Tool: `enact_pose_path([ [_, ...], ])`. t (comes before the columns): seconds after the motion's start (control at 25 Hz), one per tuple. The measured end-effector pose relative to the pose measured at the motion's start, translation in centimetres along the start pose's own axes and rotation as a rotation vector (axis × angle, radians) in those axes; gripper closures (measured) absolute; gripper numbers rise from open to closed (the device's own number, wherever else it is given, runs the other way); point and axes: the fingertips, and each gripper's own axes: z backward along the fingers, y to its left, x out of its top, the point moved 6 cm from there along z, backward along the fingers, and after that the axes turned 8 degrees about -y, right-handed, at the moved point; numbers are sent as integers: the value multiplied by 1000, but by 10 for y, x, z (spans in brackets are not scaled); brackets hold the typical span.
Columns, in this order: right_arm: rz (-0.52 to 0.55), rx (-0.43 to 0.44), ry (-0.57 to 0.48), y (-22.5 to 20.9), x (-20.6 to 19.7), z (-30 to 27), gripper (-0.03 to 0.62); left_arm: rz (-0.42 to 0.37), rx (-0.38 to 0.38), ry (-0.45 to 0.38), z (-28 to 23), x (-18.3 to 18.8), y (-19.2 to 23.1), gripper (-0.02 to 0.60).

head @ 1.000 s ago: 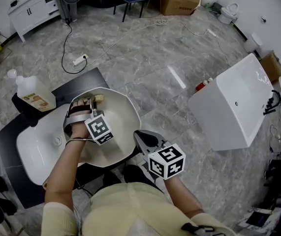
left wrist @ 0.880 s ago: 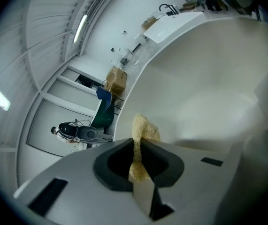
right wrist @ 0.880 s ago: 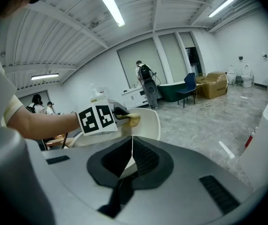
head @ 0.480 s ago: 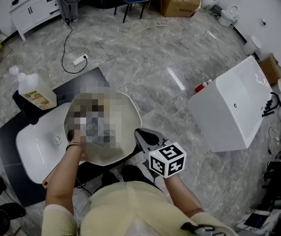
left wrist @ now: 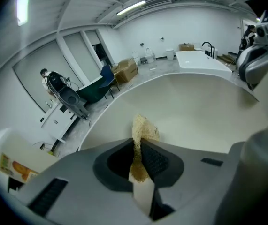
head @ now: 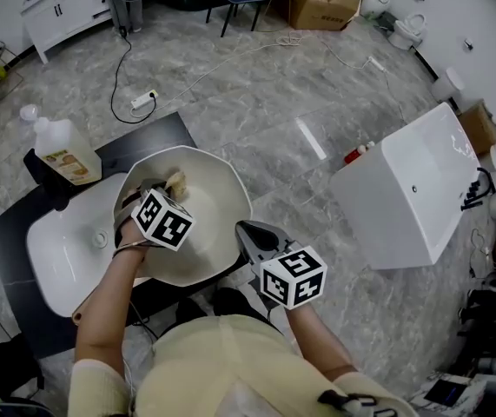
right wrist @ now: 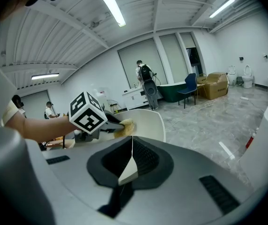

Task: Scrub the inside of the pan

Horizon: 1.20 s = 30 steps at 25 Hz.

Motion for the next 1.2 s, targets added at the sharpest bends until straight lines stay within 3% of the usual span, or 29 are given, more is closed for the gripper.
enact_pose_path([
  [0.24, -9, -9, -2, -1, -2, 2, 577, 45, 0, 75, -15, -13, 2, 541],
  [0.44, -18, -24, 0, -4, -5, 6, 577, 35, 56, 53, -25, -8, 7, 541],
  [0.64, -23, -29, -1, -5, -8, 9, 577, 40, 34, 56, -37, -2, 0, 541],
  [1.2, -42, -61, -16, -15, -11, 22, 577, -284, -151, -29, -36, 32, -60, 541],
])
